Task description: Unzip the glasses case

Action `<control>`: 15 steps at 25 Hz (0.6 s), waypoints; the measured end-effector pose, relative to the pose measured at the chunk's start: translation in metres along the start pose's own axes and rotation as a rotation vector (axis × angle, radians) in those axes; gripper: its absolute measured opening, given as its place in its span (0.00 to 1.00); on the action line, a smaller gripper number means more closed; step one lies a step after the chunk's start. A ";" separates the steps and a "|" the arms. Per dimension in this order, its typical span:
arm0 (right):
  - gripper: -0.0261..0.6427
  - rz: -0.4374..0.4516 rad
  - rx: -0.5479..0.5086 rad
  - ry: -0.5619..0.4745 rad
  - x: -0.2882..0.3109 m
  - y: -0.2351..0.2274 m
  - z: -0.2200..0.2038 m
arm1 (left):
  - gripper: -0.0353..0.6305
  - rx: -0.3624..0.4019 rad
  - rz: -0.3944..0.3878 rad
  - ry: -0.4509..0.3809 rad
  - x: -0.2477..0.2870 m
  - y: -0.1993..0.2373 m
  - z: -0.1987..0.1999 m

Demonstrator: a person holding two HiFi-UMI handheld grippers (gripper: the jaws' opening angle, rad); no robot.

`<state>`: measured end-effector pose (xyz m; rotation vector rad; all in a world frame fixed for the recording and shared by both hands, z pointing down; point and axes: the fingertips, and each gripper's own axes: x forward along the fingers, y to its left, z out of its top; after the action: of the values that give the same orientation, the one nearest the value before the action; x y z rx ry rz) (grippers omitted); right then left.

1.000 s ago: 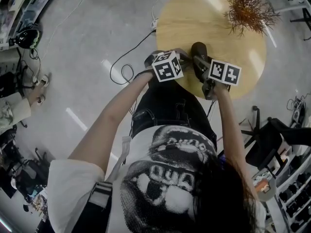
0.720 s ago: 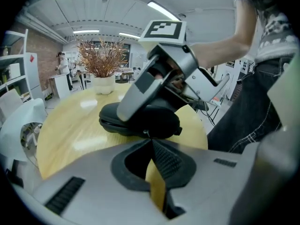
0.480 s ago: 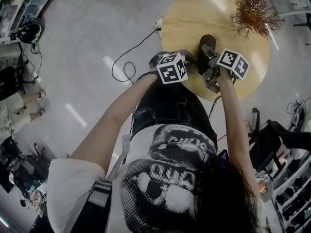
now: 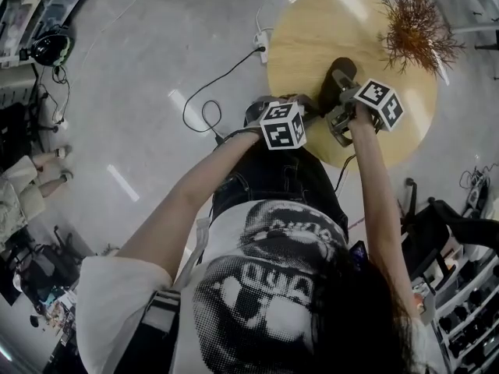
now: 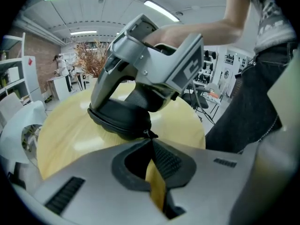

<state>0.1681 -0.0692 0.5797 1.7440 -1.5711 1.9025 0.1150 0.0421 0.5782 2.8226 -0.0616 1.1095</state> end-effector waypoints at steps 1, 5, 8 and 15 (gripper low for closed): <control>0.47 -0.003 0.004 -0.001 0.001 0.001 0.000 | 0.07 -0.002 0.012 -0.005 0.000 0.002 -0.002; 0.47 0.020 0.023 0.007 0.004 0.006 0.004 | 0.07 -0.028 0.070 -0.054 -0.004 0.015 -0.009; 0.47 0.034 0.049 -0.002 0.003 0.011 0.009 | 0.07 -0.131 0.060 -0.121 -0.012 0.022 -0.005; 0.47 -0.042 0.187 -0.069 0.004 0.002 0.024 | 0.07 -0.021 0.048 -0.093 -0.008 0.032 0.006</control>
<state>0.1820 -0.0894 0.5766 1.9185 -1.4057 2.0491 0.1107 0.0093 0.5709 2.8665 -0.1485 0.9800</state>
